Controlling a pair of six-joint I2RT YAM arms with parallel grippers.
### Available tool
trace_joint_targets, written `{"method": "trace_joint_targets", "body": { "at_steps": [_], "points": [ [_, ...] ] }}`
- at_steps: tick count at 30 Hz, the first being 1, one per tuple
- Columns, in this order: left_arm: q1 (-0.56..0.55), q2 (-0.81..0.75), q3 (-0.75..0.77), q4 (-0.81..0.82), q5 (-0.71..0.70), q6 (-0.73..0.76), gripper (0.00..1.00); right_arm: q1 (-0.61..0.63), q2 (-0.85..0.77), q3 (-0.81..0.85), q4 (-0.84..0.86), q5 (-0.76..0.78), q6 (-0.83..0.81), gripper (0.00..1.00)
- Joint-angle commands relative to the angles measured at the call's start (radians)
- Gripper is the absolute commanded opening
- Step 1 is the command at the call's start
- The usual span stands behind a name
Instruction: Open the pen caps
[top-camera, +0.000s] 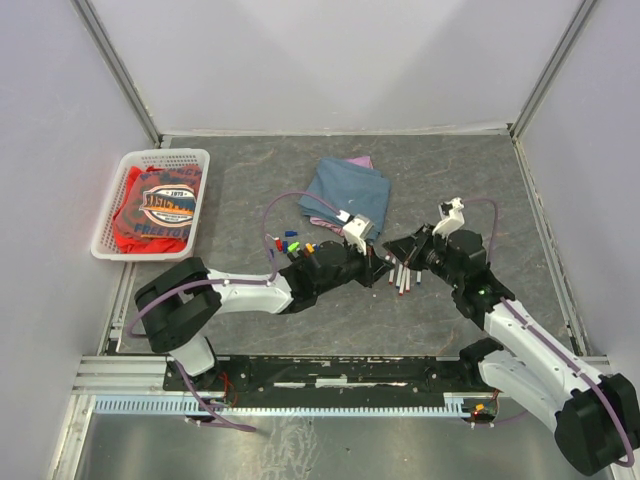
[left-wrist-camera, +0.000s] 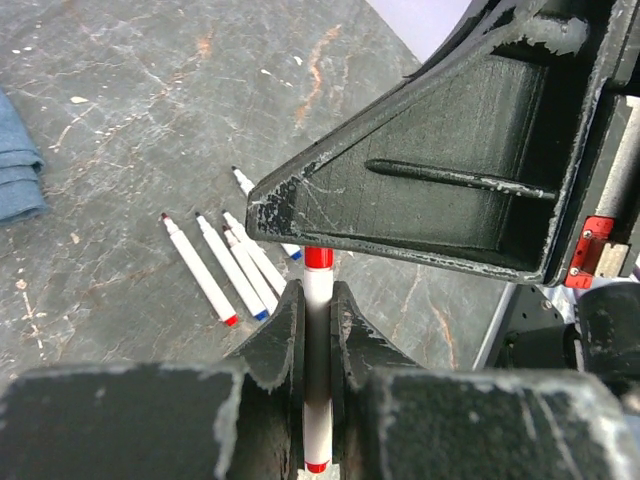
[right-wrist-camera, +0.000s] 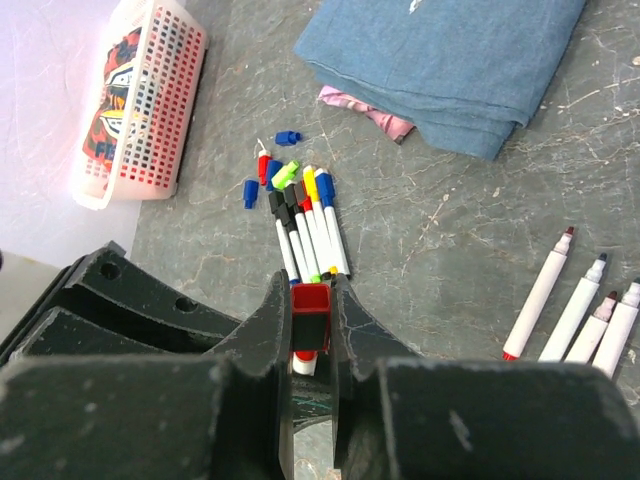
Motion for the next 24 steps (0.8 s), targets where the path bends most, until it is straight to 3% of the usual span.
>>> {"method": "trace_joint_targets", "body": {
  "at_steps": [1,6,11,15,21,24],
  "points": [
    [0.068,-0.028,-0.08,-0.02,0.128,0.023,0.03,-0.067,-0.064,-0.023,0.136,0.131,-0.139,0.01],
    [0.173,-0.023,-0.148,0.151,0.412,-0.111,0.03,-0.115,-0.1,-0.062,0.249,-0.003,-0.134,0.01],
    [0.208,0.006,-0.163,0.238,0.53,-0.184,0.03,-0.152,-0.096,-0.079,0.309,-0.064,-0.11,0.01],
    [0.205,0.024,-0.134,0.191,0.478,-0.171,0.03,-0.153,-0.091,-0.063,0.258,-0.037,-0.116,0.01],
    [0.142,0.127,0.057,-0.111,0.22,-0.09,0.03,-0.153,-0.093,0.012,-0.007,0.138,-0.154,0.01],
    [0.12,0.205,0.108,-0.164,0.104,-0.114,0.03,-0.153,-0.093,0.006,-0.021,0.148,-0.156,0.01]
  ]
}}
